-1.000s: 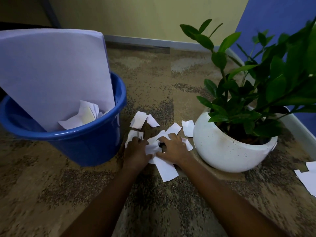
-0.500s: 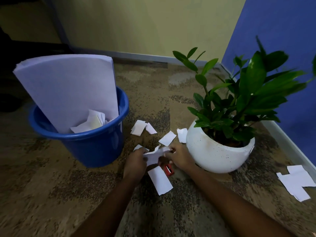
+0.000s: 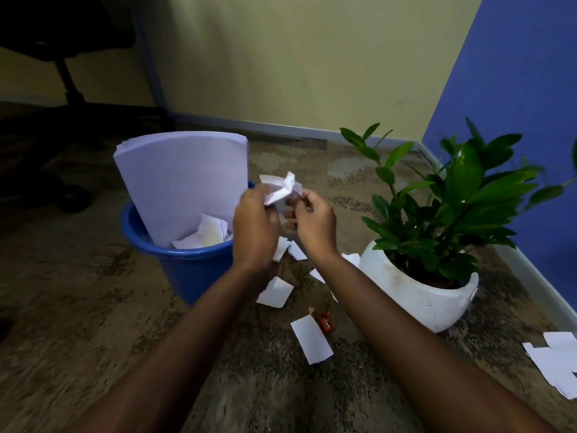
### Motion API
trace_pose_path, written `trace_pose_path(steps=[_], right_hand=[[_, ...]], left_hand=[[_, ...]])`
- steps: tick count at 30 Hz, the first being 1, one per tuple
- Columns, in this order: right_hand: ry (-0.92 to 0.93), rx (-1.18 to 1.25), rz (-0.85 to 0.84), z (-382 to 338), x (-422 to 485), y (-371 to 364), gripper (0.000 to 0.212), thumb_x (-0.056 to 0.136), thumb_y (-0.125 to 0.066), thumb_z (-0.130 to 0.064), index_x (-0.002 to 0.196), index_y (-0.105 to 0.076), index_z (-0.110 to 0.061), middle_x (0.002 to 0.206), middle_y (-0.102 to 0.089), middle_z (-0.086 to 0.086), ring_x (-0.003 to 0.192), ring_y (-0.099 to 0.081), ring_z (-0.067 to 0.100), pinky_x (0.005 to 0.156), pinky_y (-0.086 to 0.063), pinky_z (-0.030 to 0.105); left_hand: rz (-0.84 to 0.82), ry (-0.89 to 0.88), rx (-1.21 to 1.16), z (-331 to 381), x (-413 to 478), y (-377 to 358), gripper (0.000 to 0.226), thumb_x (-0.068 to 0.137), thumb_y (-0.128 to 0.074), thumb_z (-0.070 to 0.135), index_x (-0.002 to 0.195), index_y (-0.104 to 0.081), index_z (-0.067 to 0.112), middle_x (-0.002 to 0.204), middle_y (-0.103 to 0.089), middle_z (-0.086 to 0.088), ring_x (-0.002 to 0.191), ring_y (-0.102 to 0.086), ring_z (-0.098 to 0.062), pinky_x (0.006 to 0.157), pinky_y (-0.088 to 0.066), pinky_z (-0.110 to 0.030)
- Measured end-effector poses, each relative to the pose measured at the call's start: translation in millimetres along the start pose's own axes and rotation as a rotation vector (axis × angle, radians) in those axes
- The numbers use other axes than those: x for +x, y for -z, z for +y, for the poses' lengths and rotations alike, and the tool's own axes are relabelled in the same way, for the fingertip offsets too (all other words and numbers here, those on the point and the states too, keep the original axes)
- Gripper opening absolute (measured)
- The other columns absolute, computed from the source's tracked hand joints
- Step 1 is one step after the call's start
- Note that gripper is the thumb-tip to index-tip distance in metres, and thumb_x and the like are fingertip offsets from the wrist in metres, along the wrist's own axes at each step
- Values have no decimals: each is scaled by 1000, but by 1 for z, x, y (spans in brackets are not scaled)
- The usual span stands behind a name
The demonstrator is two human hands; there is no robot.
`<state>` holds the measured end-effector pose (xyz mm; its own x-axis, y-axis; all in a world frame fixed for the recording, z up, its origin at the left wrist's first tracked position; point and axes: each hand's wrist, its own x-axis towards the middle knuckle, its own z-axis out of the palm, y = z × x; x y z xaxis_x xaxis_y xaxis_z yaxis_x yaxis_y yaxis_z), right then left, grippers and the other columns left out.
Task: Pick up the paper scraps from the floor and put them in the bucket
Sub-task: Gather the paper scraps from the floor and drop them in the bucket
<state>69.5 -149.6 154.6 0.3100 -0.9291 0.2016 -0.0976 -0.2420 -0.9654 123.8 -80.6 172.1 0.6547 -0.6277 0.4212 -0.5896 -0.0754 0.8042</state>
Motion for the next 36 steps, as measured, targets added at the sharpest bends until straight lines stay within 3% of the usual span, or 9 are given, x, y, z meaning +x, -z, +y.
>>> trace_pose_path(steps=[7,11,13,18,23,26,29,32,36], right_hand=[[98,-215,-187,-8,-9,-38,33,96,-45,-14,127,-56,-11,125,-62,13,109,-60,26,85,-51,30],[206,-378,-287,-7,-14,-46,37,93,-42,-4,125,-58,-13,131,-56,14,119,-52,30,99,-48,42],[250,-386,-284,-4,-15,-43,38,91,-40,1,118,-63,-14,129,-54,12,119,-50,27,97,-47,33],[249,-333,-120,14,-16,-12,39,90,-41,3,115,-63,-16,126,-48,8,83,-51,11,62,-37,9],[-42,-504,-196,61,-21,25,30,93,-46,-7,120,-57,-12,131,-48,14,118,-52,25,93,-43,28],[-230,-729,-383,94,-30,42,34,94,-50,-15,126,-52,-7,129,-53,17,118,-53,30,90,-45,30],[-187,-955,-521,117,-39,52,36,94,-48,-15,128,-49,-6,128,-56,15,117,-54,29,90,-43,35],[-126,-1101,-547,131,-40,54,34,96,-43,-22,127,-51,-8,126,-59,12,115,-57,25,90,-42,34],[-125,-1149,-593,147,-43,52,32,98,-41,-23,118,-58,-5,122,-62,12,112,-59,24,93,-45,30]], left_hand=[[100,265,141,-22,28,51,27,96,-46,8,120,-55,-2,123,-59,-22,112,-55,-34,100,-44,-37],[-14,431,213,-34,31,59,45,92,-49,5,135,-38,1,136,-46,-26,122,-47,-41,103,-40,-42],[-92,467,297,-34,27,54,53,91,-52,11,139,-31,3,139,-39,-28,125,-42,-45,105,-35,-47],[-167,220,783,-35,7,33,45,94,-45,21,136,-37,6,141,-40,-28,139,-23,-44,114,-17,-57],[-130,3,801,-30,-1,18,42,95,-45,23,135,-43,8,139,-48,-19,135,-35,-35,115,-27,-47],[-201,-292,756,-35,-16,2,50,89,-54,11,137,-43,7,149,-38,-18,145,-22,-34,119,-19,-44],[-301,-569,752,-47,-37,-22,48,79,-63,1,127,-57,3,140,-51,-20,141,-34,-36,115,-28,-44],[-540,-407,738,-65,-63,-45,54,90,-52,12,142,-37,11,154,-31,-12,149,-14,-28,121,-13,-35],[-720,-49,696,-86,-88,-67,55,95,-49,27,145,-32,12,154,-31,-8,146,-22,-23,119,-23,-31]])
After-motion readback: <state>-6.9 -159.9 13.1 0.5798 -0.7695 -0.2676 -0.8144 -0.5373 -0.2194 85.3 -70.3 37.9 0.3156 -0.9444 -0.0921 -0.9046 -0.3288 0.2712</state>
